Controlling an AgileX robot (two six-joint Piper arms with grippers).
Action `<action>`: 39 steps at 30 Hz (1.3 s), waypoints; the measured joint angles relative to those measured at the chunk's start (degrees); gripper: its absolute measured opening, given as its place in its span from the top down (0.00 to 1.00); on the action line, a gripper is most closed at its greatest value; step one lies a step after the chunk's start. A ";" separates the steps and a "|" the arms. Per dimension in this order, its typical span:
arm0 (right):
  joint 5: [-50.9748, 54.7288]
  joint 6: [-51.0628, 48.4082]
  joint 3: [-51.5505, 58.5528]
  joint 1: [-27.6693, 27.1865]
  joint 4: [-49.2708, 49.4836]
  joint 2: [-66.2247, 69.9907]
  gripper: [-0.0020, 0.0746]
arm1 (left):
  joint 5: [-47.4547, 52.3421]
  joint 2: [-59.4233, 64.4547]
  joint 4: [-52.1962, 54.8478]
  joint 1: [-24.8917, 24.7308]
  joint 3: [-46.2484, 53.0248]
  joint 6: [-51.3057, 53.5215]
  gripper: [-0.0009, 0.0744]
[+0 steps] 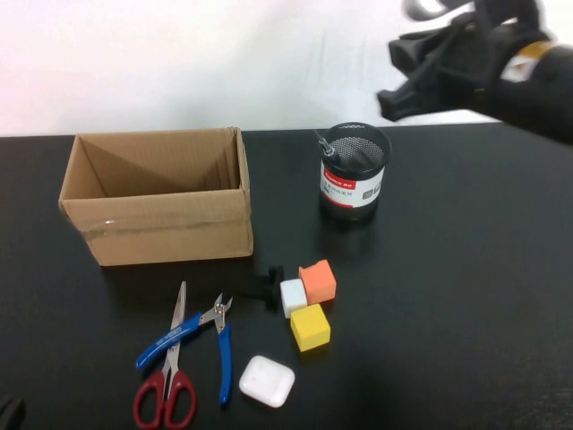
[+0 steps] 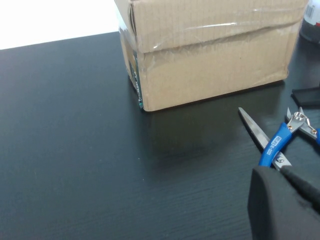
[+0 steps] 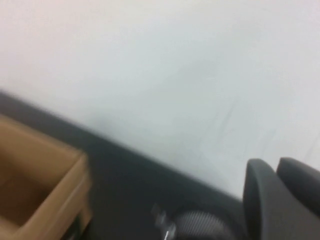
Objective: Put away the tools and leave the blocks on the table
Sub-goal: Pick up the pliers from the table
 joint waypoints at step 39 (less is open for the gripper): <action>-2.22 14.08 39.53 -21.83 -11.62 -37.15 0.98 | 0.00 0.00 0.00 0.00 0.00 0.00 0.99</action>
